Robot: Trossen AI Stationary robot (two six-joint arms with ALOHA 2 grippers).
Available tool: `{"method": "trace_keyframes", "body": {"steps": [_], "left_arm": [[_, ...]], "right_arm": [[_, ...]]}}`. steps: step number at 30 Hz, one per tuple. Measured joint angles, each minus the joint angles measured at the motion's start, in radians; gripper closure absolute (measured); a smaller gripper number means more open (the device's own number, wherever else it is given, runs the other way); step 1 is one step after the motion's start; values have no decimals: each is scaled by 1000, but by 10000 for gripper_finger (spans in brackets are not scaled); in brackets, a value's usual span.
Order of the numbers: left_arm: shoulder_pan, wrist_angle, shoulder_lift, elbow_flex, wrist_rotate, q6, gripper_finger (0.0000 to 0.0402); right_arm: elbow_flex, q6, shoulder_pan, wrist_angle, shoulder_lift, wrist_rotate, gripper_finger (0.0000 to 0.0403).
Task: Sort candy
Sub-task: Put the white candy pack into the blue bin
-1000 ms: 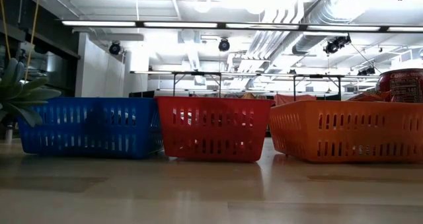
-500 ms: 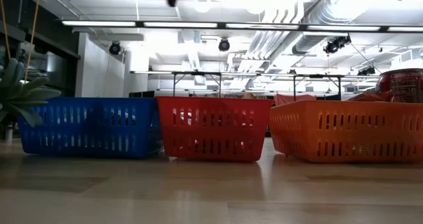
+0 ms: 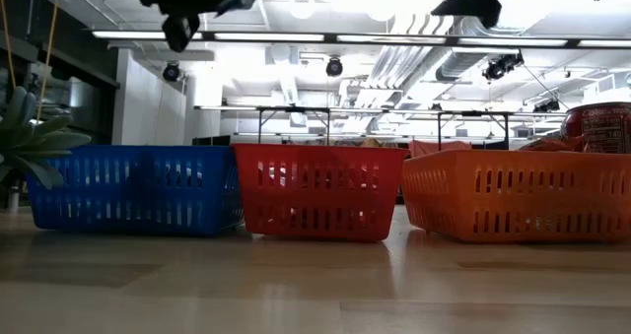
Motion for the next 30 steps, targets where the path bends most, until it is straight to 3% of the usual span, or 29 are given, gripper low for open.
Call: {"method": "trace_keyframes", "body": {"steps": [9, 18, 22, 26, 30], "left_arm": [[-129, -461, 295, 267, 61, -8, 402], [-136, -624, 434, 297, 108, -10, 389], [-102, -648, 447, 297, 182, 18, 356], [-61, -663, 437, 297, 275, 46, 296], [-18, -687, 405, 329, 301, 47, 230]], "right_arm": [[-1, -14, 51, -89, 1, 8, 158], [-1, -47, 50, -102, 1, 10, 158], [-1, -47, 50, -102, 1, 10, 158], [-1, -47, 50, -101, 1, 10, 158], [-1, -36, 50, -98, -1, 10, 158]]}}
